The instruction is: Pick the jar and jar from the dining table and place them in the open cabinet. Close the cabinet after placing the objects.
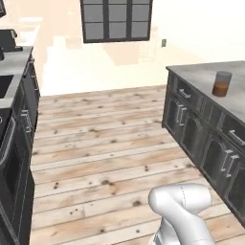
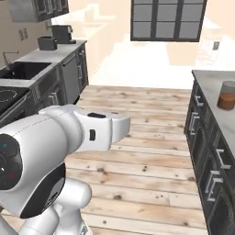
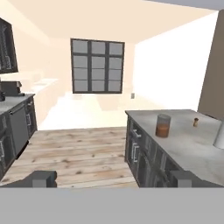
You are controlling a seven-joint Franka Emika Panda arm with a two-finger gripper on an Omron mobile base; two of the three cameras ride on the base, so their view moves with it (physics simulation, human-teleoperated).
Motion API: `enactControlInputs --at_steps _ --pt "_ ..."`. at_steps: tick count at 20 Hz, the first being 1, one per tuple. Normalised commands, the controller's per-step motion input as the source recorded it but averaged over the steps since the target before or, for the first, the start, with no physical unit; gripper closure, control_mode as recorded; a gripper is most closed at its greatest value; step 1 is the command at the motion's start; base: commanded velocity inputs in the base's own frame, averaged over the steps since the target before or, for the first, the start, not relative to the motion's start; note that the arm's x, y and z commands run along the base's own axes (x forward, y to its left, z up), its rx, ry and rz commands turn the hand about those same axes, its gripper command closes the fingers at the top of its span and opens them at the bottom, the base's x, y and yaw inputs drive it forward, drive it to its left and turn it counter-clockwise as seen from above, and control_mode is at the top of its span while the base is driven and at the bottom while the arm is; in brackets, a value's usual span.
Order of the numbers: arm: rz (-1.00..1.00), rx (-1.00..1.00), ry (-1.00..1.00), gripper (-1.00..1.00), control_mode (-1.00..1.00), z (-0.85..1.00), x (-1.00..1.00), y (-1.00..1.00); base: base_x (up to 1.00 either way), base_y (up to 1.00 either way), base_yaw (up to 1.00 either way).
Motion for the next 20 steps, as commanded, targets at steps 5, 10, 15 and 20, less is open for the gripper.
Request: enactControlInputs --at_steps 5,10,15,20 --pt "0.00 0.00 0.00 -1.00 1.00 0.00 0.00 0.00 0.73 0.05 -0.33" --pt "0.00 0.00 0.00 -1.00 1.00 0.00 0.00 0.00 0.48 0.00 -0.46" --pt "0.00 0.00 0.00 -1.00 1.00 0.00 0.00 0.00 0.28 0.00 -0.53" --pt "0.00 0.00 0.00 -1.00 1.00 0.00 0.00 0.00 0.14 0.00 -0.56"
